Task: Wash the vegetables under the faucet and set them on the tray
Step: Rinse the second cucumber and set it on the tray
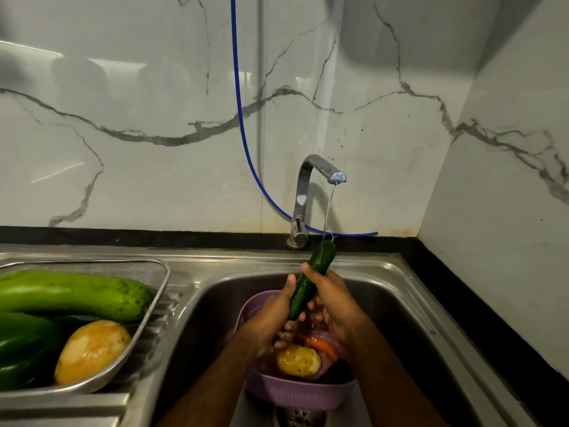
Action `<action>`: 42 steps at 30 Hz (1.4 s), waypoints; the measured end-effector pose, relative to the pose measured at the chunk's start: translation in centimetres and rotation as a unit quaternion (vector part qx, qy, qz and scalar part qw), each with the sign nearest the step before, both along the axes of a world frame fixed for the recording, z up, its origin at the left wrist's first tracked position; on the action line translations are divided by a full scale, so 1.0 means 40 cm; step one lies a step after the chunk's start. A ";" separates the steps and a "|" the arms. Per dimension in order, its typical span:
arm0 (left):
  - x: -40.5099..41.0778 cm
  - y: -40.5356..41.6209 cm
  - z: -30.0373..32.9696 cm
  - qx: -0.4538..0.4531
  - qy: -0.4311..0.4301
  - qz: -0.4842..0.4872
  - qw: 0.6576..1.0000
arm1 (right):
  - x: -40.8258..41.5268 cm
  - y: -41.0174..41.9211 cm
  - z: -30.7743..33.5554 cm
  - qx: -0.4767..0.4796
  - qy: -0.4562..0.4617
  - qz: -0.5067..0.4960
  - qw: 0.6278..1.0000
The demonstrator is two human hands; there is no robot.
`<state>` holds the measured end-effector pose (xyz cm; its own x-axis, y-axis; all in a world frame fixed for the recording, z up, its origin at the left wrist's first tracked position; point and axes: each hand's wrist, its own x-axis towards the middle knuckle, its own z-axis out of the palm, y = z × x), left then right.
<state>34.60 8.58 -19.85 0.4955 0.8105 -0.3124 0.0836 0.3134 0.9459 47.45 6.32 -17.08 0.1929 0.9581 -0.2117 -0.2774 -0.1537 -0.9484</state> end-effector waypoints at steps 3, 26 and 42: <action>0.002 0.001 0.004 -0.012 0.005 -0.005 1.000 | 0.012 0.005 0.000 0.010 -0.022 -0.031 0.999; 0.017 0.012 -0.021 0.023 -0.090 0.090 0.992 | 0.061 0.025 -0.006 0.022 0.194 -0.196 0.961; 0.006 0.022 -0.011 0.048 -0.186 0.158 0.969 | 0.066 0.039 -0.024 0.006 0.112 -0.180 0.977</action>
